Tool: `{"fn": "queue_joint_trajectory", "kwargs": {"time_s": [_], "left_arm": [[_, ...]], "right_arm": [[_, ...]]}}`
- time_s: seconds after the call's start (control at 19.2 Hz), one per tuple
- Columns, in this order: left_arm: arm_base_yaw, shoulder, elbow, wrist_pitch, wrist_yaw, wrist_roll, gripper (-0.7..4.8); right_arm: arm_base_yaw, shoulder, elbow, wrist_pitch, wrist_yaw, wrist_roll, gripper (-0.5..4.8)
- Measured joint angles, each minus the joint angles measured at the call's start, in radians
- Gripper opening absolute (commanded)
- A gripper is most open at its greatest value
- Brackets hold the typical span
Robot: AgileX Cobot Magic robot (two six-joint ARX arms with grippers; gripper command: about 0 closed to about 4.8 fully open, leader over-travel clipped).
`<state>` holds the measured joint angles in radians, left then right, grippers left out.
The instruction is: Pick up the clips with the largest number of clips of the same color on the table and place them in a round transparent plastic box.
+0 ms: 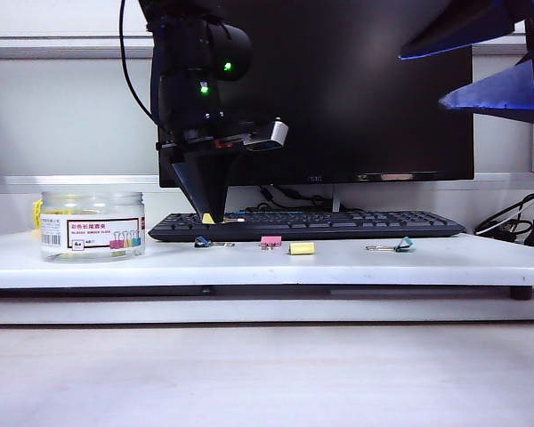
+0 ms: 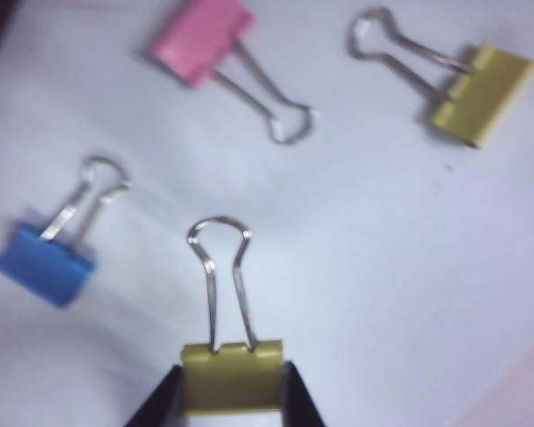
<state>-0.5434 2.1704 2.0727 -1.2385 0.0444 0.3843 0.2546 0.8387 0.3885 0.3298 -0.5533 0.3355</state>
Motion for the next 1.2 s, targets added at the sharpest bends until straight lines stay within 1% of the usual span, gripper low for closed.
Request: {"fn": "queue_joint_trajectory", "kwargs": {"time_s": [0.16, 0.36, 0.47, 0.57, 0.89, 0.99, 1.2], "left_arm": [[-0.005, -0.026, 0.0, -0.036, -0.012, 0.0, 0.84], [-0.001, -0.132, 0.002, -0.083, -0.043, -0.004, 0.84], [0.001, -0.194, 0.002, -0.142, -0.088, -0.019, 0.84], [0.015, -0.221, 0.0, -0.195, -0.106, -0.029, 0.84], [0.114, -0.228, -0.029, -0.194, -0.118, -0.126, 0.89], [0.136, -0.229, -0.076, -0.194, -0.094, -0.132, 0.89], [0.142, -0.228, -0.12, -0.195, -0.09, -0.131, 0.89]], "right_arm": [[0.0, 0.0, 0.0, 0.0, -0.004, 0.0, 3.72], [0.0, 0.0, 0.0, 0.0, -0.02, 0.0, 3.72], [0.0, 0.0, 0.0, 0.0, -0.024, 0.0, 3.72], [0.0, 0.0, 0.0, 0.0, -0.026, 0.0, 3.72], [0.0, 0.0, 0.0, 0.0, -0.045, 0.0, 3.72], [0.0, 0.0, 0.0, 0.0, -0.045, -0.002, 3.68], [0.0, 0.0, 0.0, 0.0, -0.045, -0.016, 3.68]]}}
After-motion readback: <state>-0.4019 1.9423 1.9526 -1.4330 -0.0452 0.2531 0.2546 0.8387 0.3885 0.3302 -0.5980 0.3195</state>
